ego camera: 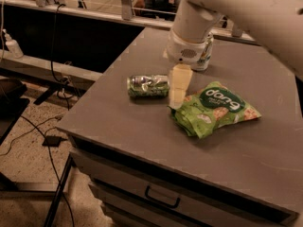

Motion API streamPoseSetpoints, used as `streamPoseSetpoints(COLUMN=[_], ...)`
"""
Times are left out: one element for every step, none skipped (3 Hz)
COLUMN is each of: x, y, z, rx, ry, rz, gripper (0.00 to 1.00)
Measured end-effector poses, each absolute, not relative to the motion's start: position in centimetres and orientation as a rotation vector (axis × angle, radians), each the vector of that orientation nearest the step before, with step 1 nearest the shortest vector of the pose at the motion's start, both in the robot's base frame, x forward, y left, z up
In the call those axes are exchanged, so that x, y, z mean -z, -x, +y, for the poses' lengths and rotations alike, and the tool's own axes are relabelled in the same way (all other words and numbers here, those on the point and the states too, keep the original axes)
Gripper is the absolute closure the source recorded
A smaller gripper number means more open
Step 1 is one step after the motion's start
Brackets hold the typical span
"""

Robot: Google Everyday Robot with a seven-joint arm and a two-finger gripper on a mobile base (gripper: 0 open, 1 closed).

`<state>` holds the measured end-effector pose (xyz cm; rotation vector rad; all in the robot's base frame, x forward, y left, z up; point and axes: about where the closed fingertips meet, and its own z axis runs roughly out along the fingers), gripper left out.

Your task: Knock green can over

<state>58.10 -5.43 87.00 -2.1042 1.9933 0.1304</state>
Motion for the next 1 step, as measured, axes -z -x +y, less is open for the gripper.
streamPoseSetpoints(x=[-87.07], y=[-57.92], z=[-6.56], rx=[-0.129], ry=[2.098], rz=[1.99], gripper=[0.0])
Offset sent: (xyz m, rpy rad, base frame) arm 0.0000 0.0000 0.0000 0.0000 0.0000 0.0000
